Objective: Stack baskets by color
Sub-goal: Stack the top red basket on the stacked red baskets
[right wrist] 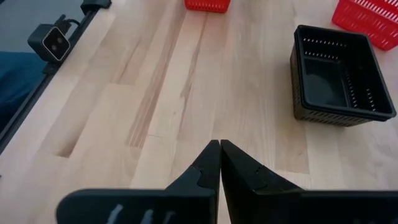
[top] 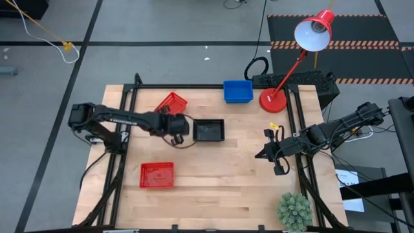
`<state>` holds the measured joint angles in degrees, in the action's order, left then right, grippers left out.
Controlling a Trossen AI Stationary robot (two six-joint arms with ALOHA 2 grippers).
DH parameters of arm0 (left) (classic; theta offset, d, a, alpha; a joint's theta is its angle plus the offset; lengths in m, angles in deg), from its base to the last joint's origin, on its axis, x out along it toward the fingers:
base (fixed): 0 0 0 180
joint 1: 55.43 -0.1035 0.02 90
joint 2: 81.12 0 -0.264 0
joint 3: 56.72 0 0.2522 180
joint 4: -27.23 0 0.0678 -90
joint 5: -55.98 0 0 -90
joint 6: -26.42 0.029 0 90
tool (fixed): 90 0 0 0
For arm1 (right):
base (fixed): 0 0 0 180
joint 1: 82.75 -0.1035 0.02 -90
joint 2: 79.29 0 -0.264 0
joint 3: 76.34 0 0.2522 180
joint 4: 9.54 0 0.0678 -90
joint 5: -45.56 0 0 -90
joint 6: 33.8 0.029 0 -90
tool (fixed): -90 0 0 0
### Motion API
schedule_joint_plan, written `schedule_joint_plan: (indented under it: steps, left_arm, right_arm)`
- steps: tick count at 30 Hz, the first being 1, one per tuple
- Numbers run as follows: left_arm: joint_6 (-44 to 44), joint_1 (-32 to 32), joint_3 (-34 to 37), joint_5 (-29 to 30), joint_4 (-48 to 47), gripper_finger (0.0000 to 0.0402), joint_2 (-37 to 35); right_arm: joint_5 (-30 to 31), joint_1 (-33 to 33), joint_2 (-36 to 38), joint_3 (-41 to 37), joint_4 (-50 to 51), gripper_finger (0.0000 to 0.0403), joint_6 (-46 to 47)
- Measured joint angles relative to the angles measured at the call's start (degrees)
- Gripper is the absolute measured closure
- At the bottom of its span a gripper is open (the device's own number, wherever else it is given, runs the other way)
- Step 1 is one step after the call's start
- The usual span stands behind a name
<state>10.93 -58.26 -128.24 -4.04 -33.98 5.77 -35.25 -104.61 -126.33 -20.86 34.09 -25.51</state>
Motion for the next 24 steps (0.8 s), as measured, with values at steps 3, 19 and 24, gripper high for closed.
schedule_joint_plan:
  steps: [3, 19, 24]
  left_arm:
    - [2.3, -4.9, 0.0, -5.1, 0.1, 0.0302, 0.0]
    - [-2.5, -17.0, 0.0, -12.6, 0.7, 0.02, 0.0]
    - [-6.2, -18.5, 0.0, -13.4, 1.1, 0.0165, 0.0]
  right_arm:
    - [-0.1, 0.0, 0.1, 0.0, -0.3, 0.0397, 0.0]
    - [-0.2, 0.0, 0.1, 0.0, -0.3, 0.0397, 0.0]
    - [-0.2, 0.0, 0.1, 0.0, -1.0, 0.0397, 0.0]
